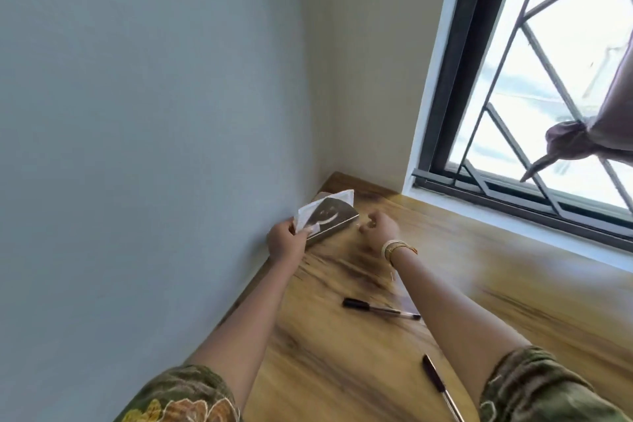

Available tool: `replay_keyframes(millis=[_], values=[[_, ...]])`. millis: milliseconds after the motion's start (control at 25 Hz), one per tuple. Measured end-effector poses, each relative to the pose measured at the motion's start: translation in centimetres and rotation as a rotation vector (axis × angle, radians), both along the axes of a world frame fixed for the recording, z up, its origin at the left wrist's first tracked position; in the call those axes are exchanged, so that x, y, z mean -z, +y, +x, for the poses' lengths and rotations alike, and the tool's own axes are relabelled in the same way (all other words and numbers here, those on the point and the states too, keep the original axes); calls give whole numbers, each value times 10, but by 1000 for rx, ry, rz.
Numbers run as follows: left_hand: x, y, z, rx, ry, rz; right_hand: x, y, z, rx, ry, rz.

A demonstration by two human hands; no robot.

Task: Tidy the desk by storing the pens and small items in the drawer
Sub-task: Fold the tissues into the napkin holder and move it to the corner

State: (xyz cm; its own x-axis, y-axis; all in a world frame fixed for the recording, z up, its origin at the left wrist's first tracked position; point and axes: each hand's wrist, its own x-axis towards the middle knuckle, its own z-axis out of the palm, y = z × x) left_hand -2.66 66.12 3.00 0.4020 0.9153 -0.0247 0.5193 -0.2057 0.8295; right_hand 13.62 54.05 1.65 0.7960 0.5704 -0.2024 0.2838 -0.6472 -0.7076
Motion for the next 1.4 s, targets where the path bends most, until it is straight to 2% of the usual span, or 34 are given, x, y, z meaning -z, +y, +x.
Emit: replay_keyframes(millis=[160,240,560,880,1160,1400], values=[[16,10,23,-147,-80,-18,24,1,-6,-126,-297,-90],[20,9,33,-191,-128,-21,30,1,-4,-111,-344,-54],[27,5,48,-228,-230,20,34,-4,-2,-122,-359,6],[26,-4,43,-225,-287,-31,23,-19,-8,-192,-314,-81],[30,-56,16,-235,-137,-47,22,-71,-40,-66,-531,-74],[26,-130,-24,-164,-68,42,12,-134,-66,-50,-528,-78]])
